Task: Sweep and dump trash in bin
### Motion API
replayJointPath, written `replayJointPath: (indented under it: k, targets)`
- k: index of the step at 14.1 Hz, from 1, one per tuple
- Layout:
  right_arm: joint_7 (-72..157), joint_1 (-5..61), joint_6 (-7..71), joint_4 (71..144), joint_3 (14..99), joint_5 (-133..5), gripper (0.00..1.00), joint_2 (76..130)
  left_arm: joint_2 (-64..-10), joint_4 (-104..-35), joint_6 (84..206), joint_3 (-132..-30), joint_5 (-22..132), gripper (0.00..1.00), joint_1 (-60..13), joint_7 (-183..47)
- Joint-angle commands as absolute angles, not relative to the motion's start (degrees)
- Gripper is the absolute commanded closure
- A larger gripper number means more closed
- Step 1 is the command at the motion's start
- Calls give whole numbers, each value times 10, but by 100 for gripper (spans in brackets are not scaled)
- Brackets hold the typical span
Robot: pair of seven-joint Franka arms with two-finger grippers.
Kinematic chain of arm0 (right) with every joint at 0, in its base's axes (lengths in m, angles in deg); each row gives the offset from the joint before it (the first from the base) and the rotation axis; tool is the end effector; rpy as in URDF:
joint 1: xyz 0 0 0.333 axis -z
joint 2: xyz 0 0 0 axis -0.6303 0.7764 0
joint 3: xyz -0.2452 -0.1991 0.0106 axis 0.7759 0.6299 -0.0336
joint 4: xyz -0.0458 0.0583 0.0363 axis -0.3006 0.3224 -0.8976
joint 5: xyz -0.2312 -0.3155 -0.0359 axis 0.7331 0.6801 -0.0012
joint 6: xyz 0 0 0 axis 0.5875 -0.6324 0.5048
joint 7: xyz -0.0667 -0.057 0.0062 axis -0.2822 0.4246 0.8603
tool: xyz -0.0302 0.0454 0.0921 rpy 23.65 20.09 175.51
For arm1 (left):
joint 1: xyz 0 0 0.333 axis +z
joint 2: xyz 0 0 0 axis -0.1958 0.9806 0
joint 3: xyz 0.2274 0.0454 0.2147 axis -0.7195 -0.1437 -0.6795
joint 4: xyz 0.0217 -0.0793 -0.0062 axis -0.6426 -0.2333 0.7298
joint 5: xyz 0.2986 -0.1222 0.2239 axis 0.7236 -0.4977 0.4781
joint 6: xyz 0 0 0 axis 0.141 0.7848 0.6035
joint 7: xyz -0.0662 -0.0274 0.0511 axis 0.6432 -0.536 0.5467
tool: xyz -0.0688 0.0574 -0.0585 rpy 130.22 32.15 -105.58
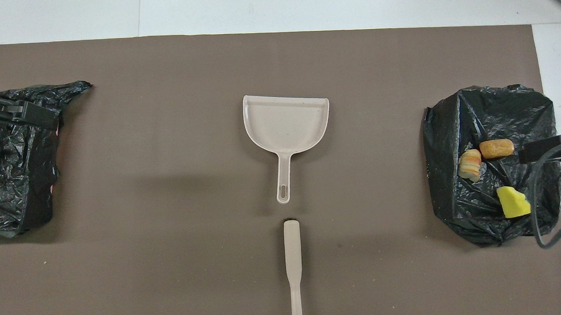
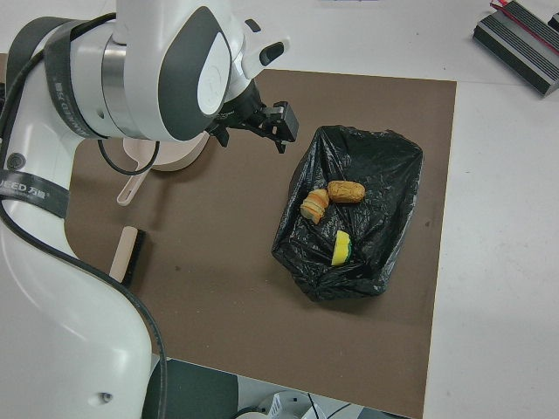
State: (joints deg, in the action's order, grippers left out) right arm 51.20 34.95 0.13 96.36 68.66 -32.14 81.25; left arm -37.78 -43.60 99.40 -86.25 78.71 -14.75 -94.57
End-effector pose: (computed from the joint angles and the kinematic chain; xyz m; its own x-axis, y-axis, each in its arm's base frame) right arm 0.5087 -0.0114 0.6632 0.9996 -0.0271 0.0028 -0.0271 -0.9995 0.0142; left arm 0.6089 -0.0188 0.5924 0.9763 -0.2160 0.0158 -0.2163 -0.9761 0.0207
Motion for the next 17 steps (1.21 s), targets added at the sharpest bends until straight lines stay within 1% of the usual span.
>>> replayJointPath:
  k: [1, 3, 5, 7, 10, 17]
  targets:
    - [494, 354, 9, 978, 686, -320, 0, 802, -453, -527, 1012, -863, 785, 0, -151, -946]
    - [494, 354, 6, 979, 687, -321, 0, 800, -475, -545, 1013, -863, 785, 0, -151, -946]
    - [494, 354, 5, 979, 687, -321, 0, 800, -492, -539, 1001, -863, 786, 0, -151, -944]
    - [494, 354, 3, 980, 686, -321, 0, 800, -494, -528, 964, -860, 797, 0, -150, -949]
    - [495, 354, 4, 980, 687, -321, 0, 800, -499, -532, 943, -861, 798, 0, -147, -948]
    - [496, 354, 7, 980, 687, -321, 0, 800, -499, -534, 940, -862, 800, 0, -145, -951]
